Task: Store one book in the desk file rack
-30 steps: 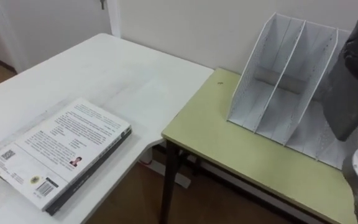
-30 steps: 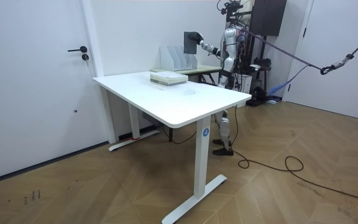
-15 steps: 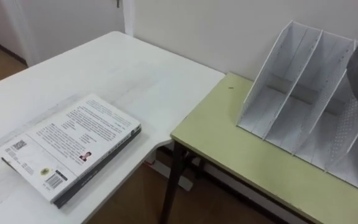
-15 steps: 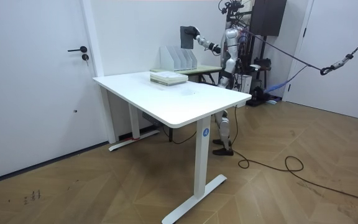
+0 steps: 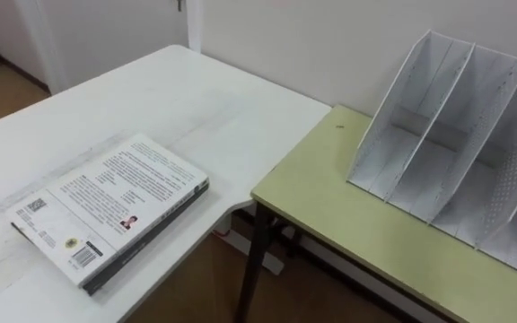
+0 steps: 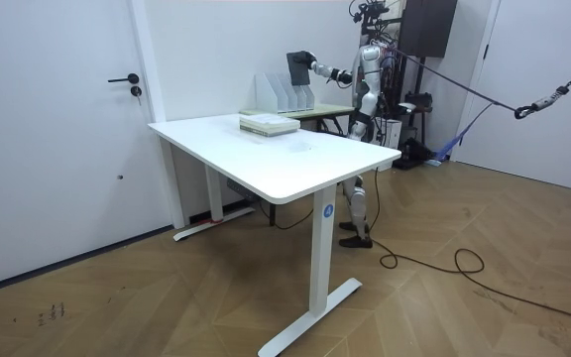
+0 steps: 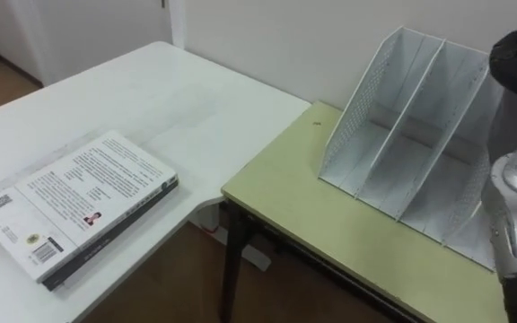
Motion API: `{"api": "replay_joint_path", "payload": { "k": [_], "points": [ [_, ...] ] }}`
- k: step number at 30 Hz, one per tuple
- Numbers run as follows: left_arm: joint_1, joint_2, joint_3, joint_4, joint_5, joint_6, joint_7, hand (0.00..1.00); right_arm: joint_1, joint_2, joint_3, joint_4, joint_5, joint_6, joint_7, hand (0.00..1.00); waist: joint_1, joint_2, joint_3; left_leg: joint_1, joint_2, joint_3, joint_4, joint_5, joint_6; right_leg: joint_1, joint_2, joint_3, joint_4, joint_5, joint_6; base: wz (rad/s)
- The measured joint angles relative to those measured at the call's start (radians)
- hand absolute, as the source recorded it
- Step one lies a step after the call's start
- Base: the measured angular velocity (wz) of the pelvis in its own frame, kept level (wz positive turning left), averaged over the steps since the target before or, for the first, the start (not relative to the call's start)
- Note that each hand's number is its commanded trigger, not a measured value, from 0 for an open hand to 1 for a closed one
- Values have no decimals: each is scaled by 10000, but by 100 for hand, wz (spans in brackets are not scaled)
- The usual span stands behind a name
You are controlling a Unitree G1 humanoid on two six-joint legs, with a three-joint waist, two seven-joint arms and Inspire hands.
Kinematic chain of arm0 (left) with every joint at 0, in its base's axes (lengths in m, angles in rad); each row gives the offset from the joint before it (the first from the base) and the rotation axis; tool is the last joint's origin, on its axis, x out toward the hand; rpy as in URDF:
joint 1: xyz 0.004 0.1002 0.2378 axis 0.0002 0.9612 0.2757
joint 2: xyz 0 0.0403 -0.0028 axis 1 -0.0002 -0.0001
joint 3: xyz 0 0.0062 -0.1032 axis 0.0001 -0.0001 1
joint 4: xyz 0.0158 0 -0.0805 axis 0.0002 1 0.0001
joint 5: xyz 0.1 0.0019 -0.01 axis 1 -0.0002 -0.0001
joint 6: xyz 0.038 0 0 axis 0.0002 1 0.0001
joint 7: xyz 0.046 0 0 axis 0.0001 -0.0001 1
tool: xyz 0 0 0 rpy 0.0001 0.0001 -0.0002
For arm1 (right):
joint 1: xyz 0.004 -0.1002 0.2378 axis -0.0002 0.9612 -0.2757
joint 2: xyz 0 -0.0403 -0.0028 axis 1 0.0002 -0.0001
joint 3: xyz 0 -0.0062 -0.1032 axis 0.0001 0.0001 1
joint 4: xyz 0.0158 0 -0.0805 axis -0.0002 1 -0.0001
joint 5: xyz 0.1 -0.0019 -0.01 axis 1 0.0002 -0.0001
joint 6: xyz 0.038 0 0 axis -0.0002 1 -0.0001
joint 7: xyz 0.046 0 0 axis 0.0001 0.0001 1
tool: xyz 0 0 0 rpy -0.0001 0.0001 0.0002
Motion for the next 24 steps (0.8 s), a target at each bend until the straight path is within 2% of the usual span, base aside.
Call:
{"api": "replay_joint_path", "payload": {
  "k": [4,16,24],
  "points": [
    [34,1,66,-58,-17,39,-1,0,-158,-244,-1,512,583,4,-2,100,25,-20,-1,-1,-8,-44,20,3,-2,26,-14,-88,-104,2,-2,3],
    [32,4,347,-79,-64,128,2,0,-157,-244,0,936,661,4,-8,100,111,-123,46,-89,-19,-211,127,15,-20,37,-26,-215,-126,11,-17,3],
    [21,14,447,-106,-48,236,-1,0,-158,-244,7,1294,660,17,9,100,151,-129,39,-176,-27,-315,206,16,-22,19,-32,-242,-125,16,-27,4]
  ]
}}
